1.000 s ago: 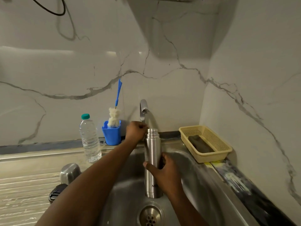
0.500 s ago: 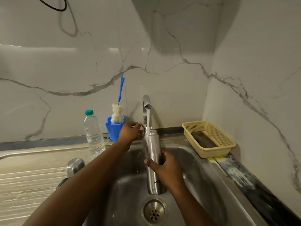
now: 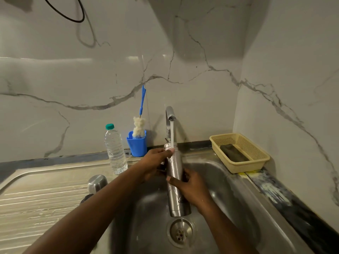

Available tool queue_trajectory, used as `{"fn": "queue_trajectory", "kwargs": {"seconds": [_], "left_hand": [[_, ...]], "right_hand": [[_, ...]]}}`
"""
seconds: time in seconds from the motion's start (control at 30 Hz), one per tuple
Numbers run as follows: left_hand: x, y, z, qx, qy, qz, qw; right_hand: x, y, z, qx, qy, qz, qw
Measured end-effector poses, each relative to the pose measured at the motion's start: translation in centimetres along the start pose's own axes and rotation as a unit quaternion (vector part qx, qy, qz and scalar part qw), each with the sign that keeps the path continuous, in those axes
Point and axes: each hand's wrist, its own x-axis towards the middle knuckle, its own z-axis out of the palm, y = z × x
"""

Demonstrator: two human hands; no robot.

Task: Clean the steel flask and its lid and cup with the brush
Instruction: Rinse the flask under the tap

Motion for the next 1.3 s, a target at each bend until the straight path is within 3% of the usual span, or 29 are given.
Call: {"fn": "queue_trajectory", "kwargs": {"seconds": [0.33,0.6,0.77,1.0,1.2,1.3], "left_hand": [[-0.3,0.8,-0.5,0.015,0.084,0.061,0.994],[-0.1,1.2,-1.0,-0.131,0.185,0.088,0.97],[-0.3,1.6,-1.1,-0.174,0.219,0.109,0.954],[-0.8,1.9,-0.9,-0.25,0.219,0.108,0.937],[-1.1,1.7,0.0,-0.264,0.21,0.111,0.935],[-1.4,1.6,-0.5,-0.249,0.217,0.126,0.935]], "right_hand": [[0.4,0.2,0.6,-0.007,-0.047,0.001,0.999],[0.7,1.2,-0.4,0.03,-0.011,0.072,0.997],[1.5,1.7,-0.2,0.119,0.015,0.112,0.986],[1.8,0.8,0.0,0.324,0.015,0.185,0.928],[2.0,0.8,-0.3,0.436,0.033,0.228,0.87],[1.9,0.7,-0.3,0.356,0.058,0.206,0.909]]}}
